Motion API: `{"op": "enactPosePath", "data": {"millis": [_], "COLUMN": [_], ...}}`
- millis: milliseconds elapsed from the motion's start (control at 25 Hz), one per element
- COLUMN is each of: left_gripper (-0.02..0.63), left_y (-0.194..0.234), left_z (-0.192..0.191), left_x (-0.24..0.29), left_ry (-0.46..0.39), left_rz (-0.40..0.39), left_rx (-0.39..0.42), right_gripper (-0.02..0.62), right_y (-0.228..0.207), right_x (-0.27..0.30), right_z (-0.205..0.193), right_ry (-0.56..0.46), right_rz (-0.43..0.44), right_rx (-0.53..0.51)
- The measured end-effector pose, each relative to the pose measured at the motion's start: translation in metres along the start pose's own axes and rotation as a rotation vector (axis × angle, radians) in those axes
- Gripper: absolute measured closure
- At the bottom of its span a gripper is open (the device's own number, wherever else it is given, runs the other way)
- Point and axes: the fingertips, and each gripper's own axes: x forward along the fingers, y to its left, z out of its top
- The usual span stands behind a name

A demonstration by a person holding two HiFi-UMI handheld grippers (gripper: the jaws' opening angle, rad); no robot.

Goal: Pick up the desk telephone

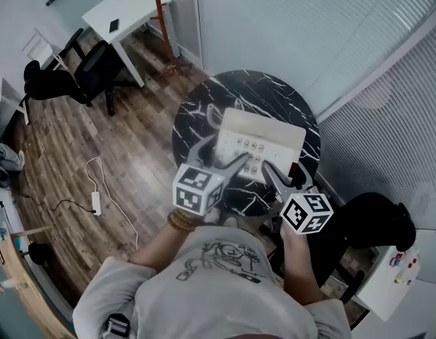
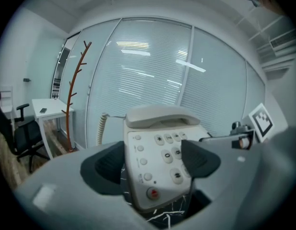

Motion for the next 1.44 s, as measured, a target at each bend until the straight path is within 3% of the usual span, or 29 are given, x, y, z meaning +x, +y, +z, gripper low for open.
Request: {"op": "enactPosePath", "data": {"millis": [360,1440], "left_gripper": [0.236,0.239], "left_y": [-0.012,-0.012], "left_z": [0.02,0.014], "left_x": [-0.005,0.002], "left_ry": [-0.027,-0.018], "left_rz": [0.002,0.007], "left_rx": [0.029,0.019], "right_gripper": [0.233,0.233], "right_y": [0.004,-0.004], "right_x": [-0.012,-0.011], "right_z": [0.017,0.011], "right_ry": [-0.027,-0.014], "right_rz": [0.001,-0.004], "right_rx": [-0.006,0.004]}}
